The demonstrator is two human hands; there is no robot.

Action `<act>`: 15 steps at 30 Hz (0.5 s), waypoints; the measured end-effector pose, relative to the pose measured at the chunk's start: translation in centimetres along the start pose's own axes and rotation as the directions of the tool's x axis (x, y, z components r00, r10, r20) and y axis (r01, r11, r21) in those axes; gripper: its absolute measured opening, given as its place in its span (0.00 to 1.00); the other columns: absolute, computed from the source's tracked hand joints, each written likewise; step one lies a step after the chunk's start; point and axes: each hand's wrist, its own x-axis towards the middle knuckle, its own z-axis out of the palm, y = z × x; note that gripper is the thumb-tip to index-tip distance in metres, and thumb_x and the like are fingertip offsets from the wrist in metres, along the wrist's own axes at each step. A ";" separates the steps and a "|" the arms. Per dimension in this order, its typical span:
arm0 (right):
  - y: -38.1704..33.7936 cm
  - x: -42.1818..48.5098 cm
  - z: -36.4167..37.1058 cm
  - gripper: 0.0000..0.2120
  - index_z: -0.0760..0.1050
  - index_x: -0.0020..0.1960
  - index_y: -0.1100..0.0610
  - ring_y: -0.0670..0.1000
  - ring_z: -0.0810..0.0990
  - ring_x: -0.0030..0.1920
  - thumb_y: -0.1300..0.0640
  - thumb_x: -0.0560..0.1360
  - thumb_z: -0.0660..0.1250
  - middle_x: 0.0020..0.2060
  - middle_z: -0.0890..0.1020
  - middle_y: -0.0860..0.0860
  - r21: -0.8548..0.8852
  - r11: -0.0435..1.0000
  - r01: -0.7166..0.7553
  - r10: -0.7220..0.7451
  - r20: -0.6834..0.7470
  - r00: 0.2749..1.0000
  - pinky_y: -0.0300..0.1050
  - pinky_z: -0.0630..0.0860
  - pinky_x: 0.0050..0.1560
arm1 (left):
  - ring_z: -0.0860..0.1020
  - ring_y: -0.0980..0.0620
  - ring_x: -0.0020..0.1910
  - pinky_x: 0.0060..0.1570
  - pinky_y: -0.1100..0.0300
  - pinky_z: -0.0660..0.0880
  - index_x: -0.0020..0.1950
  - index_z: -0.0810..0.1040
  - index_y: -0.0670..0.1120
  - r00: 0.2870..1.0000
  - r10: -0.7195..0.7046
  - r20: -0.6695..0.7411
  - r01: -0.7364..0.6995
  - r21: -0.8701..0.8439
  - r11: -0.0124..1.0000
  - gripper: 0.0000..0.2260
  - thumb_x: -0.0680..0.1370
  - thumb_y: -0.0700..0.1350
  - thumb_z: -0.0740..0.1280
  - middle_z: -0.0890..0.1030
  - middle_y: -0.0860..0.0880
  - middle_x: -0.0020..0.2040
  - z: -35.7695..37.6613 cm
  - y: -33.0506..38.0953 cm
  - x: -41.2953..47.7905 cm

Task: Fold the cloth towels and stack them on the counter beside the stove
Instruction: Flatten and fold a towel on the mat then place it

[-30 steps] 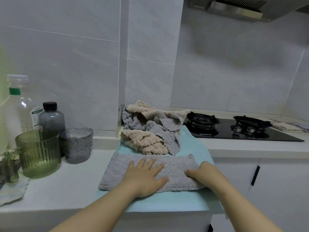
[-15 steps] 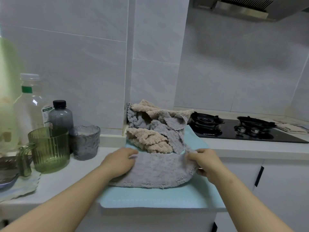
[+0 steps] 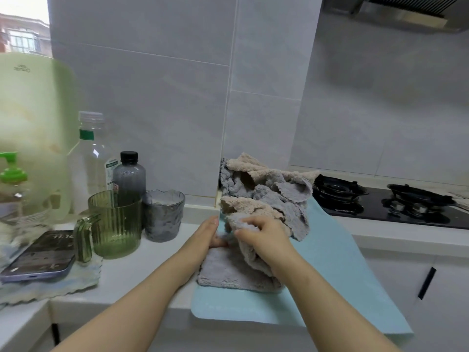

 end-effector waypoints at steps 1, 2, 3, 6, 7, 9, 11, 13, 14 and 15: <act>-0.1 -0.2 0.4 0.04 0.78 0.46 0.54 0.41 0.74 0.31 0.62 0.73 0.68 0.34 0.79 0.48 -0.019 1.000 0.002 0.000 0.081 0.997 0.26 0.69 0.29 | 0.81 0.54 0.50 0.55 0.62 0.74 0.59 0.71 0.54 1.000 -0.007 -0.007 0.007 -0.030 1.000 0.11 0.82 0.50 0.50 0.81 0.44 0.51 0.0 0.2 0.1; 0.0 -0.4 0.6 0.03 0.78 0.46 0.54 0.40 0.74 0.30 0.60 0.74 0.69 0.33 0.79 0.47 -0.031 1.000 0.002 0.003 0.155 0.988 0.27 0.70 0.31 | 0.80 0.50 0.55 0.60 0.59 0.73 0.60 0.72 0.55 1.000 -0.020 0.001 0.020 -0.033 0.999 0.13 0.83 0.51 0.50 0.80 0.43 0.54 -0.1 0.3 0.1; 0.0 -0.5 0.6 0.01 0.79 0.45 0.54 0.40 0.74 0.29 0.59 0.74 0.69 0.32 0.78 0.47 -0.026 1.000 0.002 0.003 0.197 0.980 0.28 0.71 0.32 | 0.77 0.47 0.60 0.65 0.55 0.69 0.59 0.73 0.57 0.999 -0.047 0.027 0.047 0.005 0.999 0.14 0.82 0.53 0.49 0.79 0.42 0.59 -0.3 0.4 0.2; 0.6 -0.2 -0.4 0.08 0.79 0.38 0.53 0.41 0.72 0.25 0.57 0.76 0.67 0.29 0.76 0.48 0.052 0.999 -0.002 -0.001 0.065 0.998 0.33 0.70 0.29 | 0.73 0.50 0.64 0.70 0.52 0.64 0.56 0.79 0.56 0.992 -0.085 0.094 0.070 0.153 0.986 0.17 0.81 0.56 0.51 0.78 0.49 0.63 -0.6 0.1 0.0; 0.9 -0.1 -0.9 0.09 0.79 0.38 0.54 0.42 0.71 0.25 0.57 0.76 0.66 0.28 0.76 0.48 0.064 0.998 -0.008 0.009 -0.021 1.000 0.35 0.69 0.30 | 0.75 0.52 0.61 0.67 0.55 0.67 0.54 0.81 0.53 0.994 -0.085 0.072 0.073 0.158 0.985 0.16 0.81 0.55 0.54 0.79 0.50 0.61 -0.5 0.1 0.0; 1.7 0.0 -1.9 0.09 0.79 0.37 0.56 0.45 0.70 0.26 0.58 0.76 0.66 0.27 0.75 0.49 0.033 0.999 -0.019 0.023 -0.138 0.990 0.39 0.68 0.32 | 0.78 0.54 0.53 0.54 0.65 0.73 0.53 0.82 0.49 0.998 -0.065 0.004 0.064 0.123 0.990 0.10 0.79 0.48 0.62 0.81 0.49 0.56 -0.3 0.3 0.0; 2.5 0.0 -2.6 0.08 0.78 0.37 0.56 0.48 0.71 0.29 0.60 0.75 0.66 0.29 0.76 0.50 0.005 1.000 -0.031 0.031 -0.169 0.985 0.42 0.68 0.34 | 0.77 0.57 0.43 0.40 0.73 0.73 0.49 0.81 0.49 0.999 -0.005 -0.037 0.008 0.097 0.995 0.05 0.76 0.41 0.68 0.81 0.49 0.50 -0.2 0.3 -0.1; 3.3 -0.1 -3.0 0.08 0.78 0.37 0.55 0.49 0.75 0.34 0.61 0.74 0.66 0.33 0.78 0.50 -0.065 0.998 -0.014 0.003 -0.164 0.987 0.43 0.71 0.38 | 0.73 0.55 0.37 0.33 0.74 0.72 0.46 0.80 0.51 0.998 0.048 -0.051 -0.041 0.130 0.991 0.09 0.73 0.37 0.71 0.79 0.49 0.44 -0.6 0.1 -0.1; 3.6 -0.1 -3.2 0.06 0.78 0.39 0.54 0.49 0.75 0.36 0.61 0.74 0.67 0.34 0.78 0.49 -0.107 0.994 0.001 -0.017 -0.155 0.988 0.42 0.71 0.40 | 0.70 0.55 0.35 0.32 0.73 0.71 0.46 0.79 0.52 0.996 0.062 -0.062 -0.052 0.162 0.985 0.11 0.72 0.35 0.71 0.77 0.50 0.43 -0.7 0.2 -0.3; 3.8 -0.1 -3.2 0.04 0.77 0.41 0.52 0.48 0.75 0.36 0.60 0.73 0.67 0.36 0.78 0.48 -0.153 0.988 0.009 -0.031 -0.141 0.989 0.40 0.70 0.40 | 0.68 0.56 0.34 0.31 0.73 0.70 0.46 0.79 0.52 0.995 0.066 -0.081 -0.048 0.198 0.979 0.13 0.71 0.34 0.72 0.76 0.51 0.41 -0.9 0.2 -0.3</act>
